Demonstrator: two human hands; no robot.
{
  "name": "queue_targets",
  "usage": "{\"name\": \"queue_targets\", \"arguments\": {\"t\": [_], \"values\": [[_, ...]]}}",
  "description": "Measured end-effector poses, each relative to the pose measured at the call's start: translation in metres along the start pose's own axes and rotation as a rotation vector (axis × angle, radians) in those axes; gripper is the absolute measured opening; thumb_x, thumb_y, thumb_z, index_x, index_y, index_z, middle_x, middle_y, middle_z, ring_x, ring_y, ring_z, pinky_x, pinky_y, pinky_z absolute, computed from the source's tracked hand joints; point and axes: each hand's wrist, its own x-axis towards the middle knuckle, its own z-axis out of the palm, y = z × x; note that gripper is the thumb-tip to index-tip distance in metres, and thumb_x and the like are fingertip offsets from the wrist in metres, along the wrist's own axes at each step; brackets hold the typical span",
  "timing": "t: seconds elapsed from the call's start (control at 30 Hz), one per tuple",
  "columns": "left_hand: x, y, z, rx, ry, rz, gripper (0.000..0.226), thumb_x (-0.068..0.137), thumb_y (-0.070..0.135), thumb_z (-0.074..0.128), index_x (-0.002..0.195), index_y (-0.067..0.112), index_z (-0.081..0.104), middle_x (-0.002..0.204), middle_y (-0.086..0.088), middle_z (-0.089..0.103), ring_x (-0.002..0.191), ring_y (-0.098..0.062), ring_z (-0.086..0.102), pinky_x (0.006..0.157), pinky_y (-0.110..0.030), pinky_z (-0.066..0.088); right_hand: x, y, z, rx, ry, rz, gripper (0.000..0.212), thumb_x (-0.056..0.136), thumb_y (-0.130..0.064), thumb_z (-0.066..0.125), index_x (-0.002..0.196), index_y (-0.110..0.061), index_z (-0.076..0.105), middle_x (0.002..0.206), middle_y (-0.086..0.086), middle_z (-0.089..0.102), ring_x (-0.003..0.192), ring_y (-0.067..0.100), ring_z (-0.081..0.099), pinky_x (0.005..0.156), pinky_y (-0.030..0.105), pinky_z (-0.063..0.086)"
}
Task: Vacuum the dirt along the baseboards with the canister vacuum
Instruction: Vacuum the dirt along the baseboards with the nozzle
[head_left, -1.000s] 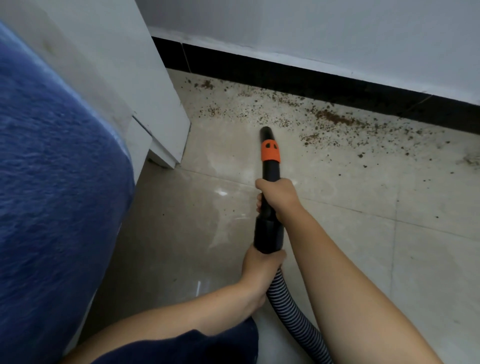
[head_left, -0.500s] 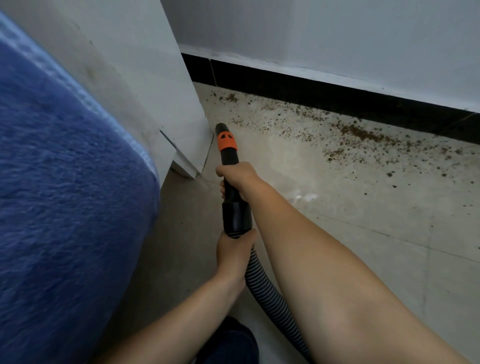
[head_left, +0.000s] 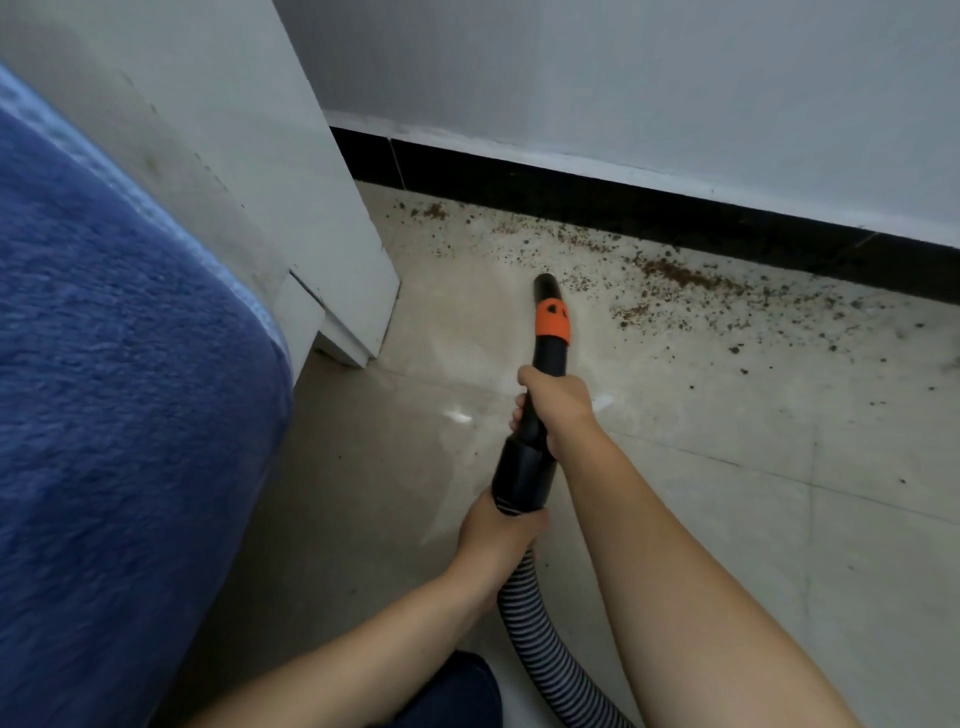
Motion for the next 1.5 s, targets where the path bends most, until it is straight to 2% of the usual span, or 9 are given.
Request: {"name": "queue_targets", "arguments": {"t": [0.23, 0.43, 0.57, 0.7, 0.93, 1.07, 1.13, 1.27, 1.5], "values": [[-0.004, 0.010, 0.023, -0.030, -0.136, 0.007, 0.032, 0.083, 0.008, 0.060, 0.115, 0.009, 0.058, 0.081, -0.006, 0.061, 0.072, -0.021, 0.057, 0.064, -0.026, 0.046, 0.002, -0.014, -0.033, -0.013, 0.063, -0.013, 0.012, 0.086, -0.005, 0.057, 0.079, -0.005, 0.047, 0.056, 0.009, 0.048, 0.044, 0.021, 0.045, 0.046, 0.029, 0.043], [0.006, 0.017, 0.005, -0.209, -0.030, -0.042, 0.009, 0.083, 0.006, 0.062, 0.090, 0.009, 0.058, 0.066, -0.006, 0.058, 0.055, -0.017, 0.054, 0.052, -0.025, 0.045, 0.011, -0.023, 0.016, -0.160, -0.081, -0.039, 0.014, 0.085, -0.005, 0.058, 0.076, -0.004, 0.047, 0.055, 0.010, 0.047, 0.042, 0.022, 0.044, 0.046, 0.029, 0.041], [0.017, 0.030, -0.013, -0.334, -0.005, -0.030, 0.019, 0.083, 0.007, 0.063, 0.102, 0.005, 0.062, 0.085, -0.016, 0.064, 0.071, -0.024, 0.061, 0.059, -0.029, 0.048, 0.018, -0.036, 0.055, -0.274, -0.192, -0.039, 0.016, 0.085, -0.005, 0.058, 0.075, -0.005, 0.046, 0.057, 0.011, 0.048, 0.042, 0.021, 0.045, 0.045, 0.027, 0.042], [0.028, 0.044, -0.022, -0.421, -0.019, -0.002, 0.025, 0.084, 0.008, 0.064, 0.108, 0.000, 0.060, 0.084, -0.017, 0.060, 0.069, -0.023, 0.059, 0.055, -0.027, 0.048, 0.027, -0.053, 0.079, -0.377, -0.313, 0.004, 0.011, 0.086, -0.006, 0.057, 0.083, -0.005, 0.047, 0.059, 0.009, 0.050, 0.043, 0.018, 0.047, 0.046, 0.025, 0.044], [0.042, 0.061, -0.014, -0.429, -0.101, 0.019, 0.033, 0.085, 0.015, 0.066, 0.116, 0.018, 0.059, 0.106, -0.016, 0.068, 0.097, -0.029, 0.066, 0.084, -0.043, 0.053, 0.043, -0.080, 0.082, -0.529, -0.476, 0.083, 0.008, 0.088, -0.005, 0.054, 0.084, -0.006, 0.046, 0.057, 0.007, 0.048, 0.043, 0.016, 0.046, 0.047, 0.025, 0.044], [0.050, 0.076, -0.015, -0.448, -0.098, 0.071, 0.024, 0.086, 0.014, 0.064, 0.110, 0.017, 0.060, 0.079, -0.004, 0.068, 0.072, -0.020, 0.064, 0.061, -0.032, 0.052, 0.050, -0.095, 0.090, -0.553, -0.521, 0.099, 0.008, 0.088, -0.005, 0.053, 0.083, -0.007, 0.046, 0.058, 0.006, 0.048, 0.044, 0.016, 0.046, 0.049, 0.027, 0.045], [0.055, 0.080, -0.020, -0.450, -0.074, 0.072, 0.018, 0.087, 0.012, 0.063, 0.104, 0.013, 0.061, 0.060, 0.005, 0.061, 0.058, -0.013, 0.058, 0.050, -0.025, 0.044, 0.051, -0.098, 0.097, -0.566, -0.517, 0.069, 0.009, 0.088, -0.004, 0.054, 0.083, -0.007, 0.046, 0.060, 0.007, 0.049, 0.047, 0.017, 0.046, 0.049, 0.029, 0.045], [0.062, 0.074, -0.028, -0.427, -0.022, 0.030, 0.006, 0.085, 0.009, 0.064, 0.089, 0.014, 0.063, 0.055, 0.004, 0.057, 0.056, -0.016, 0.055, 0.050, -0.025, 0.041, 0.050, -0.087, 0.106, -0.542, -0.465, 0.019, 0.010, 0.088, -0.005, 0.056, 0.087, -0.004, 0.046, 0.060, 0.008, 0.050, 0.048, 0.017, 0.048, 0.049, 0.028, 0.044], [0.059, 0.059, -0.020, -0.352, -0.032, -0.097, 0.015, 0.083, 0.005, 0.064, 0.096, 0.011, 0.062, 0.086, -0.016, 0.067, 0.076, -0.028, 0.064, 0.068, -0.035, 0.051, 0.054, -0.062, 0.075, -0.311, -0.242, -0.037, 0.011, 0.085, -0.008, 0.059, 0.082, -0.005, 0.049, 0.058, 0.009, 0.051, 0.044, 0.019, 0.047, 0.046, 0.027, 0.044]]}}
